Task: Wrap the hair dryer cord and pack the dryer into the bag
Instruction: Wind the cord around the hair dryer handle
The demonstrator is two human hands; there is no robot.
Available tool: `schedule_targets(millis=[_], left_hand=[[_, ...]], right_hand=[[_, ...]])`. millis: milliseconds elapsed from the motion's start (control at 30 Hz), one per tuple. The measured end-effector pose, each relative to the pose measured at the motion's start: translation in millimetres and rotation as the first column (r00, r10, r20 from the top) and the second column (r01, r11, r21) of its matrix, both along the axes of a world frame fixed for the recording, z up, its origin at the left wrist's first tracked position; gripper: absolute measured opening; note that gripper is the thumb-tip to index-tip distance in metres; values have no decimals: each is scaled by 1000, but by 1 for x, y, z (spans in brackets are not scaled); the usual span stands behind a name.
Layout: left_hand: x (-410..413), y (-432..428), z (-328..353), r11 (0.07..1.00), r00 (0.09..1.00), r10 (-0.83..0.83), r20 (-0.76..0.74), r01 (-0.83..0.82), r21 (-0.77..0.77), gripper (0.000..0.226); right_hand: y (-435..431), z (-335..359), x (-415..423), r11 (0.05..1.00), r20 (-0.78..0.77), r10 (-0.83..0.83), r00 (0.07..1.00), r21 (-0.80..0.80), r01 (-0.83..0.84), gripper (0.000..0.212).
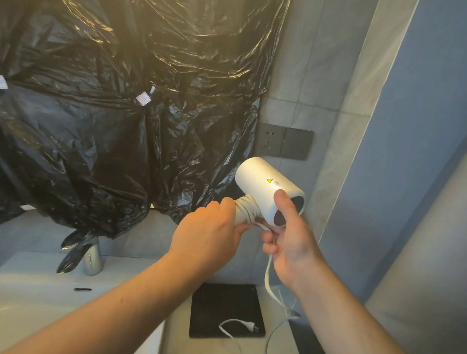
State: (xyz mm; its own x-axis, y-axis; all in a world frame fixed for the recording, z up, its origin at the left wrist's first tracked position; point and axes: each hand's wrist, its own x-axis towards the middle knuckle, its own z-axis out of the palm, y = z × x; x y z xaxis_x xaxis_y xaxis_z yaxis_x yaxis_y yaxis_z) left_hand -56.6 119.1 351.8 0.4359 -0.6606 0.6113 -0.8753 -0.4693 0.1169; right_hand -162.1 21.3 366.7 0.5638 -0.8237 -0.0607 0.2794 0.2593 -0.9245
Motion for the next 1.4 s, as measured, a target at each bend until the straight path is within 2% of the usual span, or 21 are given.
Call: schedule_targets(millis=[133, 300, 400, 433, 500, 567, 600, 700, 767, 833, 900, 1033, 1167, 1200, 1300, 1333, 1367, 1400], left_hand=[[-3, 1, -4, 995, 985, -28, -170, 44, 90, 37], [-2, 9, -8, 965, 920, -103, -378, 185, 186, 40], [9, 15, -6, 970, 844, -189, -502, 239, 36, 52], [16, 17, -5, 971, 855, -231, -464, 236, -49, 63], [29, 20, 0, 953, 917, -297, -266, 265, -149, 96], [37, 20, 9, 933, 925, -356, -135, 343, -110, 117], [38, 20, 18, 925, 913, -379, -148, 376, -53, 121], [37, 15, 39, 880, 876, -397, -274, 448, 158, 108], [35, 14, 44, 850, 818, -420, -394, 507, 146, 89], [34, 15, 43, 836, 764, -458, -455, 544, 71, 83], [35, 17, 41, 835, 763, -477, -436, 548, 45, 79], [34, 17, 40, 866, 815, -441, -375, 496, 62, 76], [34, 17, 39, 888, 845, -422, -330, 458, 38, 76], [35, 18, 39, 887, 837, -432, -336, 463, 12, 76], [33, 18, 40, 878, 812, -468, -349, 474, -75, 75], [32, 18, 40, 878, 811, -472, -345, 469, -97, 75], [32, 17, 40, 878, 811, -475, -342, 465, -115, 76], [31, 17, 40, 877, 808, -478, -346, 462, -132, 77]], right_hand=[[-4, -1, -1, 1000, -34, 14, 999, -12, -14, 42], [-12, -4, -2, 998, -85, 16, 996, -58, -21, 50], [-14, -4, -2, 990, -116, 58, 992, -121, -72, 66], [-13, -3, -3, 986, -138, 66, 988, -142, -85, 63], [-12, -1, -6, 973, -185, 93, 978, -189, -129, 46], [-10, 4, -10, 934, -244, 157, 957, -278, -224, 25], [-8, 8, -12, 896, -267, 212, 940, -330, -296, 14], [0, 23, -14, 733, -367, 339, 866, -474, -488, 10], [2, 28, -12, 654, -463, 311, 830, -529, -541, 8], [-1, 30, -11, 642, -507, 291, 811, -525, -558, 11], [-1, 33, -10, 644, -547, 275, 791, -505, -574, 10], [0, 39, -7, 646, -621, 237, 747, -474, -599, 21], [0, 56, -6, 551, -748, 161, 644, -473, -688, 13], [-1, 61, -5, 546, -771, 157, 617, -453, -705, 18], [-9, 70, -1, 547, -839, 102, 534, -401, -735, 60], [-11, 73, -1, 543, -856, 83, 511, -391, -743, 67], [-15, 75, -2, 526, -870, 82, 486, -377, -763, 66], [-19, 78, -3, 489, -884, 103, 455, -353, -798, 56]])
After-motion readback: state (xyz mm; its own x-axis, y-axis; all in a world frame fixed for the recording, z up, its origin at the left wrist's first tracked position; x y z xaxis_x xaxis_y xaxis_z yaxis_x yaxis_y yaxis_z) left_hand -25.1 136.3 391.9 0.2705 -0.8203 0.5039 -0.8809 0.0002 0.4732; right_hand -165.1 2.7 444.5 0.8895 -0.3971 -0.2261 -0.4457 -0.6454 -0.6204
